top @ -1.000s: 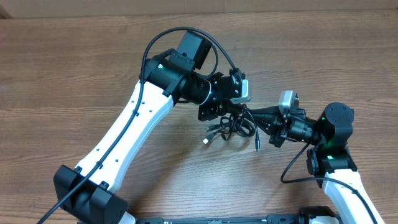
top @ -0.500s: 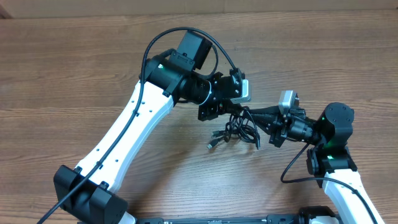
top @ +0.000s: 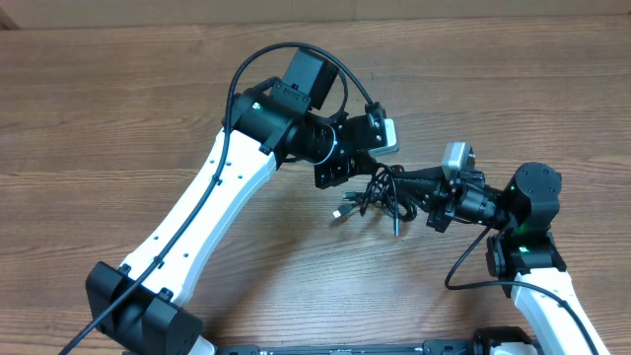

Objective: Untangle cables

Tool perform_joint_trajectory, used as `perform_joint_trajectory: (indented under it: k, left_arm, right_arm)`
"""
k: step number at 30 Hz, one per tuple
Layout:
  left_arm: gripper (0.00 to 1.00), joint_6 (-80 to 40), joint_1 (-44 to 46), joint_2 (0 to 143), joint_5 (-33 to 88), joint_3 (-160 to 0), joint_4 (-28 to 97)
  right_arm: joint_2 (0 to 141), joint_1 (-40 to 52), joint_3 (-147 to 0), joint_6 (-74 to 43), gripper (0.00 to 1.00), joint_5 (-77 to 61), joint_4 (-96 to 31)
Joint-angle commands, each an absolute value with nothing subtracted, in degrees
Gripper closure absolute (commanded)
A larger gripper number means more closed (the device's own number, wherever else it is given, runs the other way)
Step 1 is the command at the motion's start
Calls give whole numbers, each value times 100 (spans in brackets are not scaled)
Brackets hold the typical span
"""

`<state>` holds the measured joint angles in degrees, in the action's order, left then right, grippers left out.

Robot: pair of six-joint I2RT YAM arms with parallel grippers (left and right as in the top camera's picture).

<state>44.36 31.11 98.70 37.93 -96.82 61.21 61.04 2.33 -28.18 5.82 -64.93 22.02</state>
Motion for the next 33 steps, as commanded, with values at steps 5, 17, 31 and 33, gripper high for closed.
perform_joint_trajectory:
  k: [5,17,31,33]
  left_arm:
    - [89,4344,3109,9889,3747,-9848,6104]
    - [69,4370,3116,9889,4047,-9848,6099]
    - [39,4368,3116,9889,4217,-9848,6104]
    - [46,4372,3116,9889,4405,-9848,6101]
  right_arm:
    - [6055,250,-2932,585,96,-6504,2263]
    - [6055,250,-2932,585,96,-6700,2329]
    - [6055,250,-2932,582,96,-7085,2563]
    - [6055,250,-2932,582,96,-7085,2563]
